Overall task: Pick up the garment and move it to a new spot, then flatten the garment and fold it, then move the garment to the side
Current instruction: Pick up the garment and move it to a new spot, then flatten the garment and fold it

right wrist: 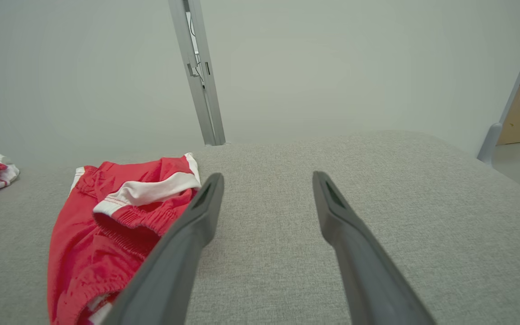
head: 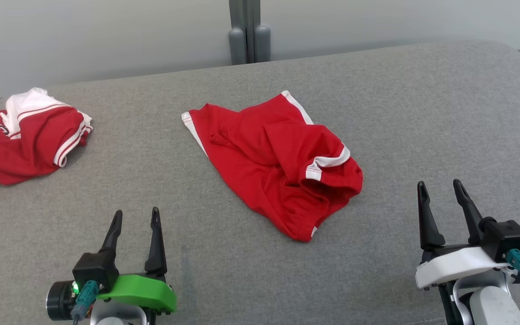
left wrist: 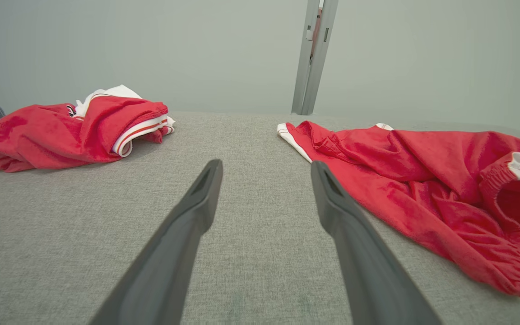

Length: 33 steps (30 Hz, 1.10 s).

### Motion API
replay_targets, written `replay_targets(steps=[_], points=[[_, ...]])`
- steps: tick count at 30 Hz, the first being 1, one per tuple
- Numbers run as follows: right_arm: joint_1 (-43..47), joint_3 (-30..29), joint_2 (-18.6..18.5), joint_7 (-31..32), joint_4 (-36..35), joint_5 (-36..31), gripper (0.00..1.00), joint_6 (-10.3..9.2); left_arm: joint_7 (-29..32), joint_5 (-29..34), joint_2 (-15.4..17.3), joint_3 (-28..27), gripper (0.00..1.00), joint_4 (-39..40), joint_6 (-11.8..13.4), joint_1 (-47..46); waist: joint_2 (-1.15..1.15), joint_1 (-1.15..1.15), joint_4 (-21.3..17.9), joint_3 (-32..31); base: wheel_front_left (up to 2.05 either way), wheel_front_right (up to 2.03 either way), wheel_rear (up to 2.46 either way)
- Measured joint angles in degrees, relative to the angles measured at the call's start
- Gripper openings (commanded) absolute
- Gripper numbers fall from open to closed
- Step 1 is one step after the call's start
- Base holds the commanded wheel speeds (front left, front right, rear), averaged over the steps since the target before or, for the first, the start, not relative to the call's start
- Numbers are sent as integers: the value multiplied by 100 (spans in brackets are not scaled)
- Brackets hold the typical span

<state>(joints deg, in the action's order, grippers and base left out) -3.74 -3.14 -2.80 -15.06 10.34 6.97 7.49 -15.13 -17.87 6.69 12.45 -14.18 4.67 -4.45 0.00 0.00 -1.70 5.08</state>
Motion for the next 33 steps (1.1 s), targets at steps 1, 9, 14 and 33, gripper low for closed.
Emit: replay_targets(steps=[1, 9, 14, 33], points=[[4, 4, 0, 0, 11, 1, 100, 0, 0, 37, -31, -49, 100, -2, -27, 19, 0, 0, 8, -13, 0, 0, 0], [12, 44, 0, 0, 83, 9, 100, 0, -1, 319, -212, -315, 100, -52, -271, 54, 0, 0, 67, -58, 0, 0, 0], [10, 51, 0, 0, 104, 10, 100, 0, 0, 417, -272, -428, 100, -88, -364, 55, 0, 0, 80, -36, 0, 0, 0], [-1, 32, -1, 0, 111, -2, 100, 0, 0, 552, -372, -587, 100, -148, -519, 50, 0, 0, 187, 1, 0, 0, 0]])
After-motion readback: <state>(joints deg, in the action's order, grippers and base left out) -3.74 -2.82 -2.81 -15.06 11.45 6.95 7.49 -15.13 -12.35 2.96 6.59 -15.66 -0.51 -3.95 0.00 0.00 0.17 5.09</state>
